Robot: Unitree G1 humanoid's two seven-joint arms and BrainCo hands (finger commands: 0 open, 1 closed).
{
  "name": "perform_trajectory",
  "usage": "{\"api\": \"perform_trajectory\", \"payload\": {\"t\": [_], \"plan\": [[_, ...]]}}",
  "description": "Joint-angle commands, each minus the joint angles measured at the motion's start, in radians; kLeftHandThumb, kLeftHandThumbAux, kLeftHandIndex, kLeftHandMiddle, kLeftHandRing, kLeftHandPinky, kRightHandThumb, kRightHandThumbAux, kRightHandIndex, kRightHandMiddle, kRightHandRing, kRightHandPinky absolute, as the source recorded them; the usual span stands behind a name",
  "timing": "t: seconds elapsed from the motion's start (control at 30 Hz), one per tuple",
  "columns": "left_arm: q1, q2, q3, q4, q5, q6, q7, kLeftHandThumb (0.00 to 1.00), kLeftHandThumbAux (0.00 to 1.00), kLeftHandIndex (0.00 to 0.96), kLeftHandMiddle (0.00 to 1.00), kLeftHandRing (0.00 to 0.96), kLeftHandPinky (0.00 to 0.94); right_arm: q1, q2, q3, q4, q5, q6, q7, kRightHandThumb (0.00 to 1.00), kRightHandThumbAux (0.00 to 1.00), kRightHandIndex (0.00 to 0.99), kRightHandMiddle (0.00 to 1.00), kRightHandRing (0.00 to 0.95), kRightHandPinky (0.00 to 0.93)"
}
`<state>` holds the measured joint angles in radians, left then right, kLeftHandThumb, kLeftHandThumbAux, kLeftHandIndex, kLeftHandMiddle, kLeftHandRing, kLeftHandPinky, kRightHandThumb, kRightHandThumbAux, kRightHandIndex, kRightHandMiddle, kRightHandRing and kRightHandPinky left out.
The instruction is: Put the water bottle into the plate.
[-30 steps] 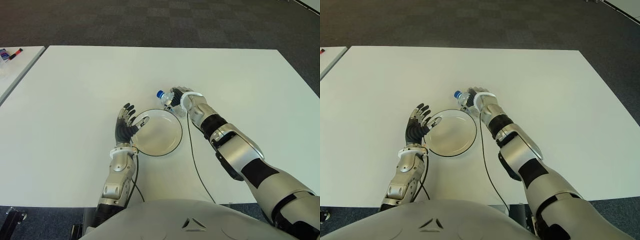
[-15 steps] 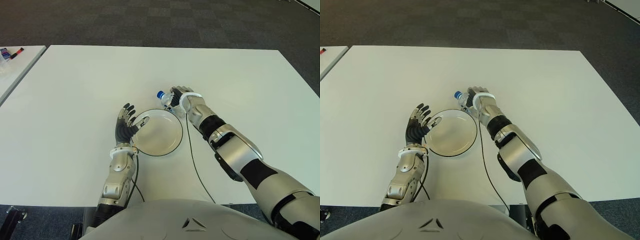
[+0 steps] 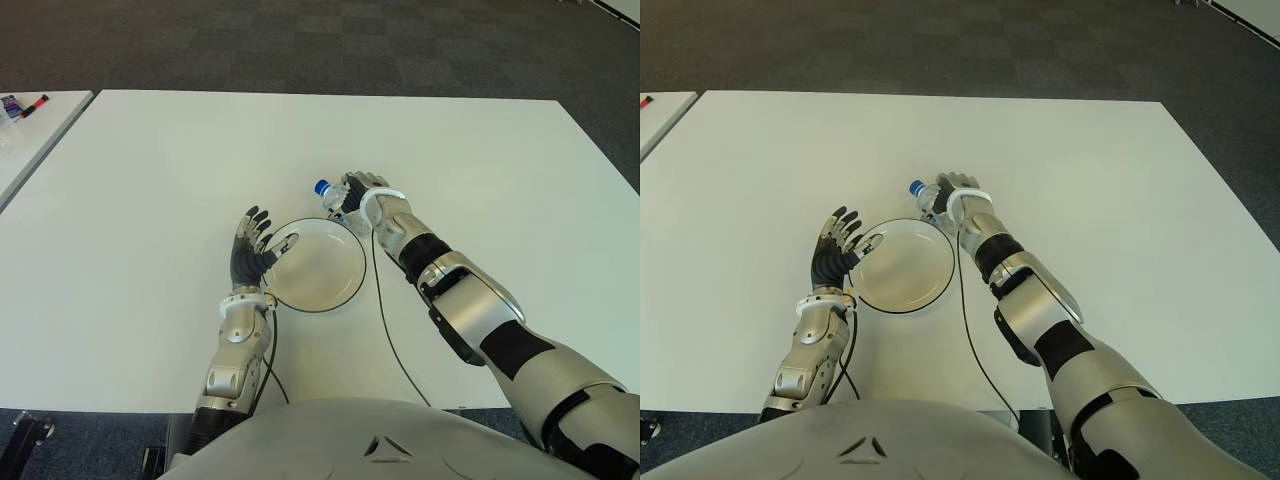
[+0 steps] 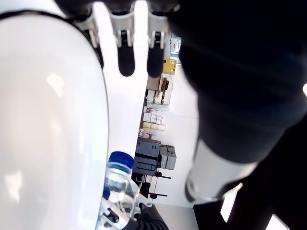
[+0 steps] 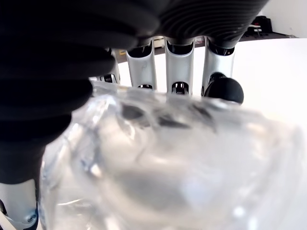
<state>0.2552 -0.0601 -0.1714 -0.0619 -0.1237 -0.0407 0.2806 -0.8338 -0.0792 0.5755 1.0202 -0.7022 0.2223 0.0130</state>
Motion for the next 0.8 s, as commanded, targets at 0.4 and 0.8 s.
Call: {"api": "perform_trajectory", "payload": {"t": [0.4, 0.8], "plan": [[0.010, -0.074, 0.000, -0.001, 0.000, 0.014, 0.007, 0.000, 0.918, 0.125, 0.166, 0.157, 0.183, 0.027, 0.002, -0.019, -0.020, 0.014, -0.008, -0.045, 0.729, 0.708, 0.431, 0.819, 0.861, 0.879], [0.008, -0.077, 0.002, 0.006, 0.000, 0.008, 0.008, 0.000, 0.930, 0.120, 0.163, 0.157, 0.186, 0.043, 0.000, -0.033, -0.034, 0.028, -0.026, -0.062, 0.730, 0.706, 0.432, 0.822, 0.860, 0.884]]}}
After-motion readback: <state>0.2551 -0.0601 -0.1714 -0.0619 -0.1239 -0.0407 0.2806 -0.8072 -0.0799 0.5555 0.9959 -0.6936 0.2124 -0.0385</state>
